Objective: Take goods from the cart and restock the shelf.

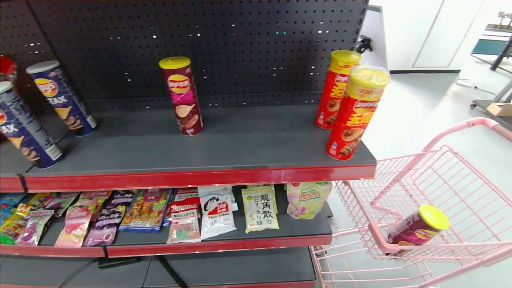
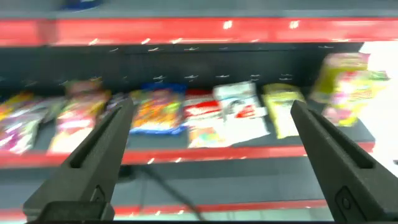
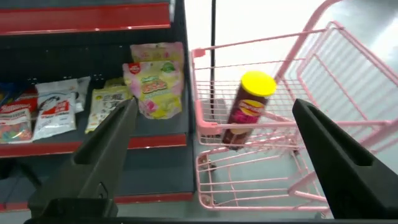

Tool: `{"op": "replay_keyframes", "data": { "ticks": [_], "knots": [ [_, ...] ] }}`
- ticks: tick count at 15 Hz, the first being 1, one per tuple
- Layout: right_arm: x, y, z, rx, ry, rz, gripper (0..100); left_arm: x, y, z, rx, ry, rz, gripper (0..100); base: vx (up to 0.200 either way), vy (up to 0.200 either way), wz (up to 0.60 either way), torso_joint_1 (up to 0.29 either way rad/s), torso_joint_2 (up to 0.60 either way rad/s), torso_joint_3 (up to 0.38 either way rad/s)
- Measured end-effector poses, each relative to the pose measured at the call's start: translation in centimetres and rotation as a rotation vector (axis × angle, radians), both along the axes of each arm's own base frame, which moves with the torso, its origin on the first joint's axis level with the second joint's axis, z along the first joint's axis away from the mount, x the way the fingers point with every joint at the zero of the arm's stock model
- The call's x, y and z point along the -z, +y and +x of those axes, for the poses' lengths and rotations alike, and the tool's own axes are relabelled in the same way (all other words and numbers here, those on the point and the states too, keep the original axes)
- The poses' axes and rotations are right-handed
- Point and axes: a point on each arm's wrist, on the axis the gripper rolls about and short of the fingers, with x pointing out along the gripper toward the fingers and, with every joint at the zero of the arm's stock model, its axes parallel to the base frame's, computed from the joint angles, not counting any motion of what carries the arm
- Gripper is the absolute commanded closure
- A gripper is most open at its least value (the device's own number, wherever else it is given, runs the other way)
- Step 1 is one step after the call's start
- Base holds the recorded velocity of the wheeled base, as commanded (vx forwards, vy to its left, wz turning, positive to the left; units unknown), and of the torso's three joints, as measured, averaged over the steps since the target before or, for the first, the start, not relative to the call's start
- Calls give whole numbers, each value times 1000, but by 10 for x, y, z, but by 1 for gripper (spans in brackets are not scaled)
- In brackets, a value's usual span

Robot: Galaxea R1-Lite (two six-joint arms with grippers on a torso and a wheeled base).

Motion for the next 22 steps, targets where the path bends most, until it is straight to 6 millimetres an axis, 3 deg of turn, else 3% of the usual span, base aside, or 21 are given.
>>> {"op": "replay_keyframes", "data": {
  "ticks": [8,14,22],
  "knots": [
    [0,0,0,1,-1,3,0,0,0,0,0,0,0,0,0,0,-600,1,3,4],
    [0,0,0,0,0,2,0,0,0,0,0,0,0,0,0,0,0,-7,10,8],
    [0,0,0,-1,0,3,0,0,0,0,-4,-1,0,0,0,0,0,-137,360,217]
  ]
}}
